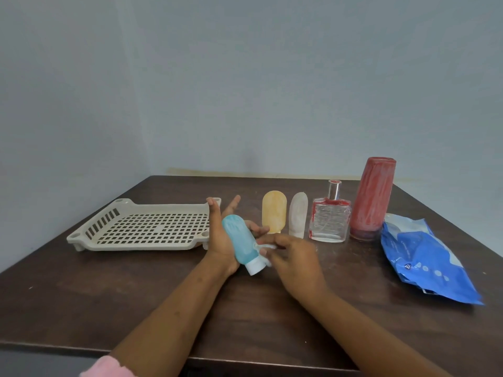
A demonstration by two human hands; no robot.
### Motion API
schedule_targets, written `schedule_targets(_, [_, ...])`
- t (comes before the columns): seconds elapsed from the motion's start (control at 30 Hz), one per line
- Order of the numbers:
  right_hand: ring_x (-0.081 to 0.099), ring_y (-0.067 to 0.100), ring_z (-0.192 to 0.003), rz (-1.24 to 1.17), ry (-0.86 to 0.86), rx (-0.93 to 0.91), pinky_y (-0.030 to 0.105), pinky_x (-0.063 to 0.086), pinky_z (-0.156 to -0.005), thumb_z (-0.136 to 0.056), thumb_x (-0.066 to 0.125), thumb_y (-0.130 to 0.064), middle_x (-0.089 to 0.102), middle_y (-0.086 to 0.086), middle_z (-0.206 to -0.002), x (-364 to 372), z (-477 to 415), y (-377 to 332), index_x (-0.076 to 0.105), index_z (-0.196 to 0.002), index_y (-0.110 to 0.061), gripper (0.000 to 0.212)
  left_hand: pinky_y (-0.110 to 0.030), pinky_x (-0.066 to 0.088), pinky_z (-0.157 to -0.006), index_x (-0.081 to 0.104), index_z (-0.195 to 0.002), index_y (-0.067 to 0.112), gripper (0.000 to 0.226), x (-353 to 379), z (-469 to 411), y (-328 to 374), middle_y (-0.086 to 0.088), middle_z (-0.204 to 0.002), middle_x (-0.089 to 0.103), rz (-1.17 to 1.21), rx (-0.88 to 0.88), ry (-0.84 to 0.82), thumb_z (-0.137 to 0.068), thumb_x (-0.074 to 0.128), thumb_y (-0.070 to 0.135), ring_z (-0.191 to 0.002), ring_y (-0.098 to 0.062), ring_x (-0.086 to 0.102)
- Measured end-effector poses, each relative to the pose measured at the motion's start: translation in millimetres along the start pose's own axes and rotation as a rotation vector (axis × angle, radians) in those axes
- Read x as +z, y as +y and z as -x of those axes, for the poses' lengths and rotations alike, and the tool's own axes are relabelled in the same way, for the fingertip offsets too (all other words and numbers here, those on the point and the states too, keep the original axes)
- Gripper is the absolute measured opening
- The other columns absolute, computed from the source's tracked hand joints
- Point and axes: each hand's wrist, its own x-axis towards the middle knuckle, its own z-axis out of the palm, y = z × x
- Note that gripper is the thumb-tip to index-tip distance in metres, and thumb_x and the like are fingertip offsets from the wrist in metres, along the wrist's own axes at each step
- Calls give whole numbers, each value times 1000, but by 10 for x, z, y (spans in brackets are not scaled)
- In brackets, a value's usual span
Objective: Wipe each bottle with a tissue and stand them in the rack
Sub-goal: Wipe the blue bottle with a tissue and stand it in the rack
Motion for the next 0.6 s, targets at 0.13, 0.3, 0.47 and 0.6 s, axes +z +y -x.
schedule_targets(0.13, [56,-18,-78,15,15,62,-1,38,-68,-82,66,-3,65,-14,-83,-23,-50,32,74,-94,-13,17,-42,53,-72,47,-139,26,98,-14,-13,-28,-14,-50,56,1,13,11,-59,34,82,-61,-34,64])
schedule_targets(0.3, [59,-11,-88,-9,-3,1,3,43,-75,-84,65,-4,65,-19,-87,17,-8,2,74,-97,-15,18,-44,54,-74,47,-140,26,99,-33,-34,-23,-14,-52,55,1,17,-2,-59,35,83,-59,-33,63])
schedule_targets(0.47, [59,-12,-87,5,7,24,3,42,-75,-84,65,-4,66,-18,-86,14,-38,24,74,-95,-14,18,-39,55,-64,46,-140,25,99,-44,-53,-39,-14,-51,55,-1,29,7,-60,34,82,-55,-31,62])
schedule_targets(0.6, [55,-13,-96,34,20,-96,6,43,-85,-85,64,-3,66,-13,-96,44,5,4,74,-96,-14,18,-43,52,-76,45,-140,26,98,-47,-65,-46,-14,-50,55,-5,28,11,-61,34,82,-55,-31,61])
